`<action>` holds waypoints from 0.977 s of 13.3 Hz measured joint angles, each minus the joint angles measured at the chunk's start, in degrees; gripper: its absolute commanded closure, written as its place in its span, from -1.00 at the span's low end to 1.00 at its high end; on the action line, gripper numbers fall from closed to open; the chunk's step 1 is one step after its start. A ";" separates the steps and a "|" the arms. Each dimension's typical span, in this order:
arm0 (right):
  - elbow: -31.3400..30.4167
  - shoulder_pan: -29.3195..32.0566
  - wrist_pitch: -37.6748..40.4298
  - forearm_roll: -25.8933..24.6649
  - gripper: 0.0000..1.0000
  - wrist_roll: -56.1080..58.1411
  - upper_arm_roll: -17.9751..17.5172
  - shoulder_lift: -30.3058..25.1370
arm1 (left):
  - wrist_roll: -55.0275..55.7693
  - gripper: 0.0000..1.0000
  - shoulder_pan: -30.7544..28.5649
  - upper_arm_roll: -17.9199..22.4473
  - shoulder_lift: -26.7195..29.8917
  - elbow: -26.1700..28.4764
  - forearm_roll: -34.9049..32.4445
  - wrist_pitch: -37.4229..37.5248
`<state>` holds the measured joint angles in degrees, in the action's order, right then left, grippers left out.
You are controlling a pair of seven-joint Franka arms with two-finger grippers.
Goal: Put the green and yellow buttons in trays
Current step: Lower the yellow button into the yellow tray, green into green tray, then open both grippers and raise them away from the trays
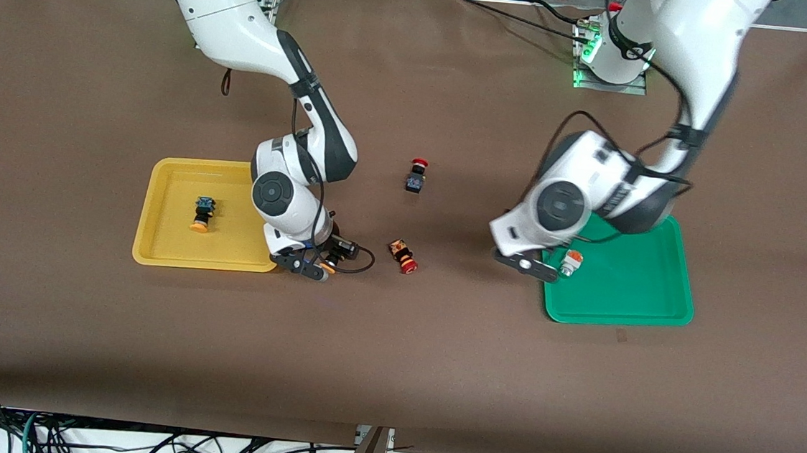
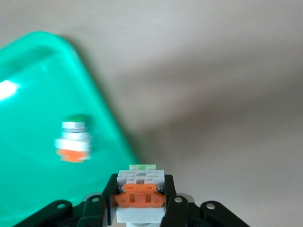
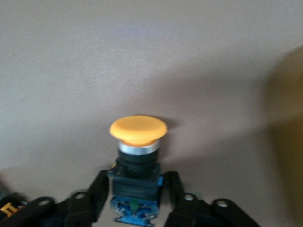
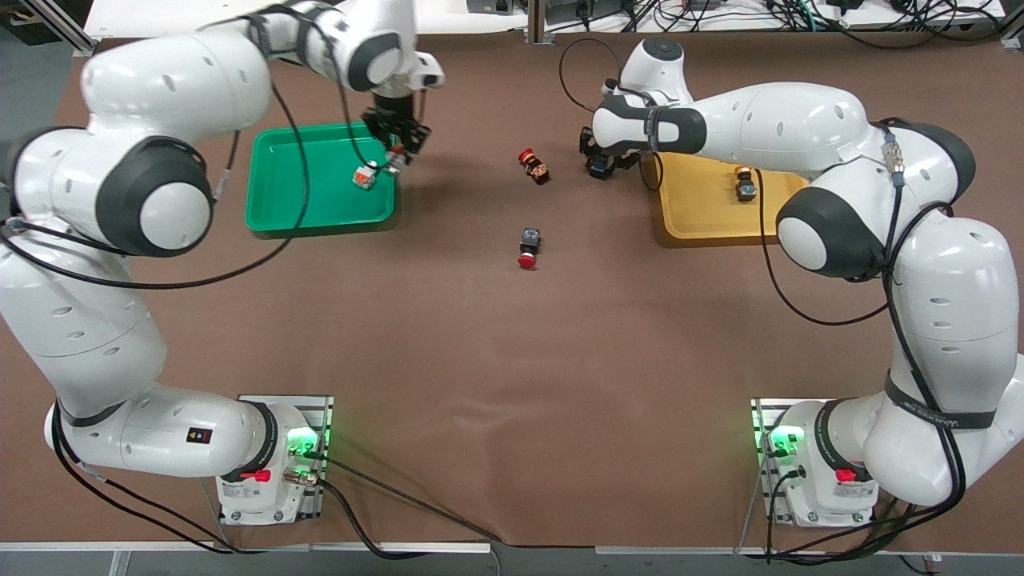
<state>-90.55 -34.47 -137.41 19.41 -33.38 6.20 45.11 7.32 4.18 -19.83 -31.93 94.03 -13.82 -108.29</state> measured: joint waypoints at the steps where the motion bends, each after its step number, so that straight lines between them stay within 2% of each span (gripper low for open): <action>1: 0.27 0.29 3.28 -0.01 0.72 2.02 1.03 -0.67 | -4.98 0.74 -3.42 0.16 -0.02 0.20 -2.29 -0.03; 4: 0.93 0.88 17.31 -0.10 0.72 9.01 5.60 -5.76 | -12.69 0.68 -10.53 0.23 -1.37 3.62 -9.21 -6.04; 6: 0.04 1.12 23.04 -1.44 0.62 15.11 8.98 -9.09 | -13.60 0.51 -12.97 0.25 -3.07 6.87 -11.34 -12.69; 7: -1.59 1.31 23.75 -2.24 0.47 18.00 10.43 -10.30 | -14.93 -0.28 -14.19 0.25 -4.04 7.55 -11.63 -14.77; 8: -3.89 1.50 23.65 -2.48 0.38 20.39 11.59 -11.03 | -16.30 -0.99 -15.18 0.25 -4.70 7.70 -11.77 -15.76; 10: -10.10 1.68 19.25 -2.50 -0.03 23.47 12.56 -11.70 | -17.16 -1.00 -15.86 -0.01 -4.66 7.35 -11.78 -16.13; 11: -13.45 1.67 15.36 -2.50 -0.62 24.56 12.59 -11.82 | -17.14 -1.00 -15.92 -0.52 -4.27 6.97 -11.72 -15.85; 12: -15.98 1.62 12.36 -2.50 -0.90 25.30 12.59 -11.86 | -16.98 -1.00 -15.98 -1.52 -3.34 6.42 -11.00 -14.57; 13: -17.12 1.55 11.03 -2.50 -0.97 25.66 12.59 -12.07 | -16.87 -1.00 -15.96 -2.85 -1.50 5.65 -9.24 -11.96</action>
<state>-107.67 -32.92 -126.38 16.91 -7.72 18.79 33.04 -9.55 -11.78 -22.68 -33.43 99.68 -23.06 -120.24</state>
